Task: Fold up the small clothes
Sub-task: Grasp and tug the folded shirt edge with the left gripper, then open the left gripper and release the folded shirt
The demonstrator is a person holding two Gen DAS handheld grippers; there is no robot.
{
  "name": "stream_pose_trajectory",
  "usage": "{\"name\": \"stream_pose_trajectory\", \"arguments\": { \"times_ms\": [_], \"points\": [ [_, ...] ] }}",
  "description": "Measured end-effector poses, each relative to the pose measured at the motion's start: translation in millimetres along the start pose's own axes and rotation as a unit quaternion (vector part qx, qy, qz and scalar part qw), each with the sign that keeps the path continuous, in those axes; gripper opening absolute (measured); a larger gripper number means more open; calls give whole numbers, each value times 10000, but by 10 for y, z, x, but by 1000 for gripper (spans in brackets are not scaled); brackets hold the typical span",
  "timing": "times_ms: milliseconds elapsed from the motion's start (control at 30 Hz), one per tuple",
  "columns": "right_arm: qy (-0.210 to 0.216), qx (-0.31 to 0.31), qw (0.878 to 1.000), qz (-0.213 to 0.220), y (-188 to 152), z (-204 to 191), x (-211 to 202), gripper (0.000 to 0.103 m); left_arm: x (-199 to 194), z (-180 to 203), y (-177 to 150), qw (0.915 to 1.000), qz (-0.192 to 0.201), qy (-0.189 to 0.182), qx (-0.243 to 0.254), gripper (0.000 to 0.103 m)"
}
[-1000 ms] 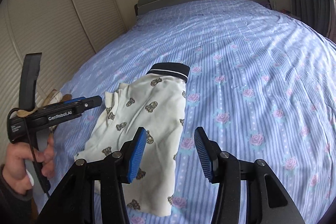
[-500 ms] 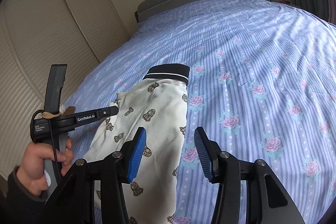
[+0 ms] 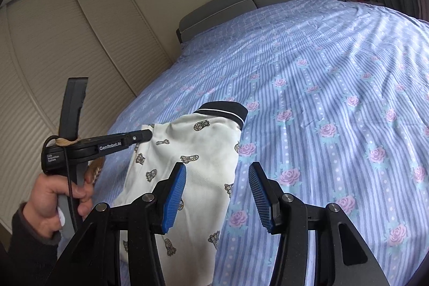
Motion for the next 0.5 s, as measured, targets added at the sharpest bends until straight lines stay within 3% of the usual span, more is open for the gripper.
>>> {"name": "stream_pose_trajectory", "arguments": {
  "times_ms": [100, 167, 233, 300, 367, 500],
  "points": [
    [-162, -238, 9995, -117, -116, -52, 114, 52, 70, -15, -146, 9999, -46, 87, 43, 7],
    [-226, -403, 9988, -172, -185, -78, 159, 52, 39, -8, -215, 9999, -30, 152, 39, 14],
    [-246, -461, 9985, -173, -213, -75, 168, 52, -18, 10, -295, 9998, -43, 204, 56, 33],
    [-239, -428, 9986, -201, -212, -49, 187, 58, -122, 44, -404, 9996, -36, 257, 124, 39],
    [-201, -408, 9988, -200, -214, -41, 168, 63, -244, 72, -530, 9996, -22, 277, 81, 41],
    [-81, -505, 9985, -171, -227, -82, 106, 64, -498, 129, -807, 9995, 133, 236, -172, 48]
  ]
}}
Point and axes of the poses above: each gripper's, at about its wrist camera, not at the fingertips, and x roughly the way its jaws point, z to its right, y to its top, the point moved 9 cm from there along x, roughly the way its jaws point, and after that the axes turned 13 degrees about -y, right-handed, at the moved point
